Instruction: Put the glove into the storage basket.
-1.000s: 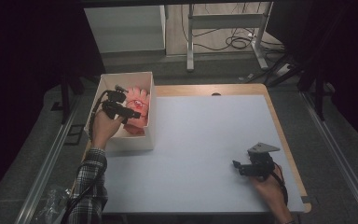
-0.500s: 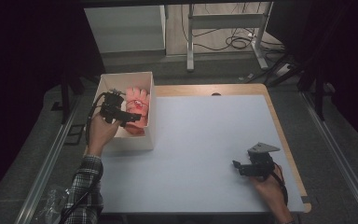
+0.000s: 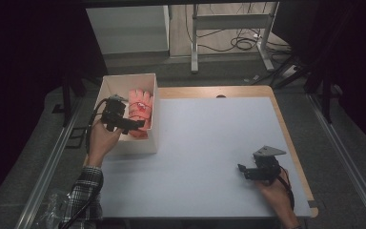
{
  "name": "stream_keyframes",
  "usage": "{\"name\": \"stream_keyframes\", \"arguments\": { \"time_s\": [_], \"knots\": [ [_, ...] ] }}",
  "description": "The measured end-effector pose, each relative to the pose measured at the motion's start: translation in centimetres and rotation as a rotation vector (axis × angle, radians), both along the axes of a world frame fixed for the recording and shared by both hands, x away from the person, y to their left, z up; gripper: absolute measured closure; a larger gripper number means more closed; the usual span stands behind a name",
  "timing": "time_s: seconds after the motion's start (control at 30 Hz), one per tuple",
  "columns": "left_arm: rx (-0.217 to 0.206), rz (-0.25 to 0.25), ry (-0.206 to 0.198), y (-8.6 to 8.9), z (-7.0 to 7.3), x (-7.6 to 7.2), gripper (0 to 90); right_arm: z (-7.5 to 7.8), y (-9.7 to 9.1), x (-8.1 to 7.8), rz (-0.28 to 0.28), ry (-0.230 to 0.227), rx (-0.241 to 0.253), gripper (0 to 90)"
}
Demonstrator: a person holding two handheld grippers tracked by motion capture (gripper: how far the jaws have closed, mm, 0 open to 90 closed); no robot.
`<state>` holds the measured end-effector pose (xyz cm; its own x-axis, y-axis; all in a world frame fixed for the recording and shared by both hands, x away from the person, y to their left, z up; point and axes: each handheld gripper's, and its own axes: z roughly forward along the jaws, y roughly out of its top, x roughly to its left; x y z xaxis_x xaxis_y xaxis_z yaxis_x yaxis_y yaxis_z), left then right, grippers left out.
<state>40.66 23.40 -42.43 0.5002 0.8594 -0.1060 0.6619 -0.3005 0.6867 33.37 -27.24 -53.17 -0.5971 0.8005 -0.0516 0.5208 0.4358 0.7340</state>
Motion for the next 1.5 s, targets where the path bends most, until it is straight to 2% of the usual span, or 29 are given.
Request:
{"name": "stream_keyframes", "arguments": {
  "time_s": [0.17,0.43,0.5,0.57,0.7,0.9,1.5],
  "knots": [
    [-0.017,-0.018,-0.027,-0.3,0.6,-0.9,0.0,0.0,0.0,0.0,0.000,0.000,0.000,21.1],
    [0.013,-0.059,-0.081,-1.4,1.3,-2.2,0.3,0.0,0.0,0.0,0.000,-0.001,0.000,21.1],
    [0.003,-0.069,-0.089,-1.6,1.4,-2.4,0.1,0.0,0.0,0.0,0.000,0.000,0.000,21.0],
    [-0.006,-0.079,-0.088,-1.8,1.6,-2.7,0.0,0.0,0.0,0.0,0.000,-0.001,-0.001,21.1],
    [0.016,-0.091,-0.099,-2.4,1.8,-3.3,0.0,0.0,0.0,0.0,0.000,-0.001,-0.001,21.0],
    [-0.003,-0.117,-0.096,-3.3,2.0,-3.9,0.0,0.0,0.0,0.0,0.000,-0.001,-0.001,21.0],
    [-0.034,-0.196,-0.100,-6.5,1.4,-5.3,0.1,0.0,0.0,0.0,0.001,0.000,-0.003,21.0]
  ]
}}
